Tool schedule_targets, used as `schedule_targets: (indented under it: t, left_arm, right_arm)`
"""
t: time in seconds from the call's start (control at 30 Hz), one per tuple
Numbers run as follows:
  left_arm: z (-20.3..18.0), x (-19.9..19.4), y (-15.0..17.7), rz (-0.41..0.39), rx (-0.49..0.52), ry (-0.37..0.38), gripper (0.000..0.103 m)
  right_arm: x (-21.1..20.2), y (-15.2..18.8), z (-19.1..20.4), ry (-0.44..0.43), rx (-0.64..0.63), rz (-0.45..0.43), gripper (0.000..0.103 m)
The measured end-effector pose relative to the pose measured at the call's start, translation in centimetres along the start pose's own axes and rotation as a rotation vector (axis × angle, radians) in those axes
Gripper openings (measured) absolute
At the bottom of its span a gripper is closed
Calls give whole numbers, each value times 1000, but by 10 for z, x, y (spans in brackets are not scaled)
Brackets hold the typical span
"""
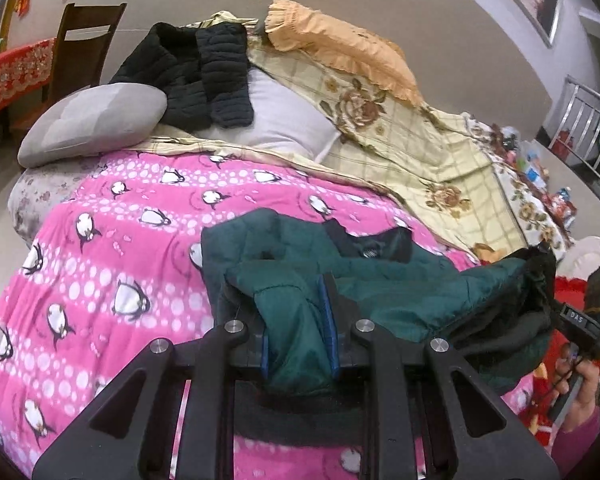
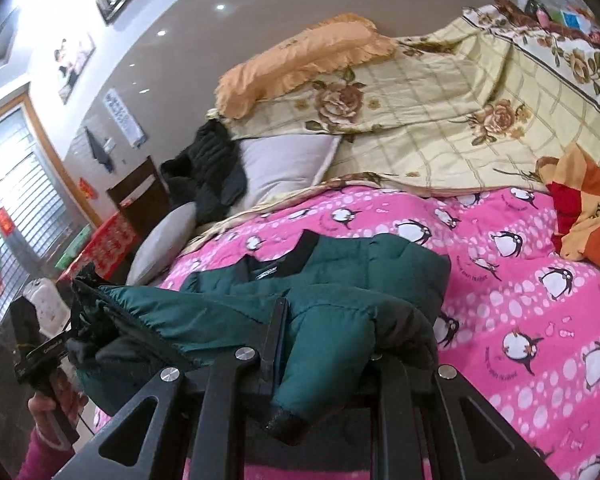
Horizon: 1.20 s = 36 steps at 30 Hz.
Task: Fold large clothes
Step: 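Grasp the jacket hem with the left tool while the right tool grasps it too, then lift the hem with both tools and fold it toward the collar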
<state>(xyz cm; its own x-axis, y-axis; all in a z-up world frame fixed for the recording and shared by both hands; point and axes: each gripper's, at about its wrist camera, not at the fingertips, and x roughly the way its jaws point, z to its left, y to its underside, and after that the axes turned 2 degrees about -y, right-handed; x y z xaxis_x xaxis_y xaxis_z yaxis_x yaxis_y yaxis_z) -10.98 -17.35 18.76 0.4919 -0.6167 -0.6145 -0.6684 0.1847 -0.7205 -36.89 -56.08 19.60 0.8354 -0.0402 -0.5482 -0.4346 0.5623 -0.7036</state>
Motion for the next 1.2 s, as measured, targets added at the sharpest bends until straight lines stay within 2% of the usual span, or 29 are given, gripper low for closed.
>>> schedule_targets:
  t: [0.17, 0.43, 0.8, 0.97, 1.1, 1.2]
  left_arm:
    - [7, 30, -17, 15, -30, -22, 20]
    - [5, 69, -36, 30, -16, -67, 20]
    - [18, 124, -34, 92, -34, -111, 20]
    - [23, 144, -30, 104, -48, -135, 20]
    - [25, 150, -28, 110, -68, -137, 20]
    - [27, 150, -28, 116, -94, -125, 20]
  right_arm:
    - [30, -17, -18, 34, 43, 11, 17]
    - [68, -38, -27, 77, 40, 40, 17]
    - [125, -39, -53, 123, 73, 102, 17]
    - [150, -35, -66, 124, 145, 120, 18]
    - [148, -35, -60, 121, 131, 100, 28]
    - [129, -41, -49, 124, 119, 62, 36]
